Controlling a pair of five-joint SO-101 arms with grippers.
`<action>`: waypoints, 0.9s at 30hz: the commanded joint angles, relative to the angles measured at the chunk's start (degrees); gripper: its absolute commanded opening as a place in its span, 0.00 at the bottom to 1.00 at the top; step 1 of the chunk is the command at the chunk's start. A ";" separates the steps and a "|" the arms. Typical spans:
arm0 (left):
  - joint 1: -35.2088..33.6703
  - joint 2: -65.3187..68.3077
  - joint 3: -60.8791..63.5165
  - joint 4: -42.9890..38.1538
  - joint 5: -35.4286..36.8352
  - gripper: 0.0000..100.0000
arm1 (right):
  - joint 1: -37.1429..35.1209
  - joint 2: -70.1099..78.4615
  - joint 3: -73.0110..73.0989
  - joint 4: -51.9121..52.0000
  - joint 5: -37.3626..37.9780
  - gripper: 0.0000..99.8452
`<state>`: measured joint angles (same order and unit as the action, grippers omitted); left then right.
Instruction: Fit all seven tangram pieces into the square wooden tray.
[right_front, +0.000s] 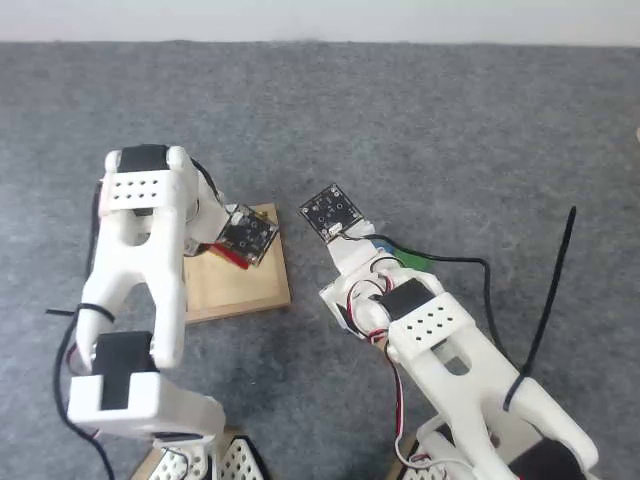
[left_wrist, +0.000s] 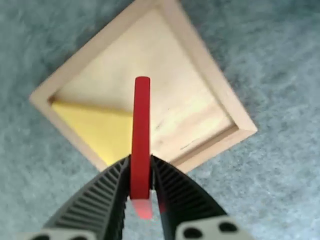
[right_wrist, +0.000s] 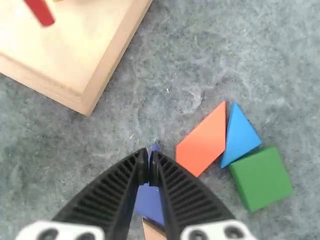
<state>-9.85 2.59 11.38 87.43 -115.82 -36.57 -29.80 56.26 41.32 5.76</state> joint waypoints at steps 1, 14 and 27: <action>0.62 -0.97 -1.71 1.41 -3.60 0.01 | 0.66 -0.04 -3.60 0.31 0.44 0.01; -0.18 -0.26 1.01 5.89 -9.67 0.03 | 0.66 -0.04 -3.60 0.22 0.53 0.01; -0.09 -0.44 7.43 -4.66 -7.82 0.14 | 0.66 0.04 -3.60 0.40 2.46 0.01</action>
<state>-10.11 2.59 19.38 84.35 -124.44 -36.57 -29.80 56.26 41.32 7.43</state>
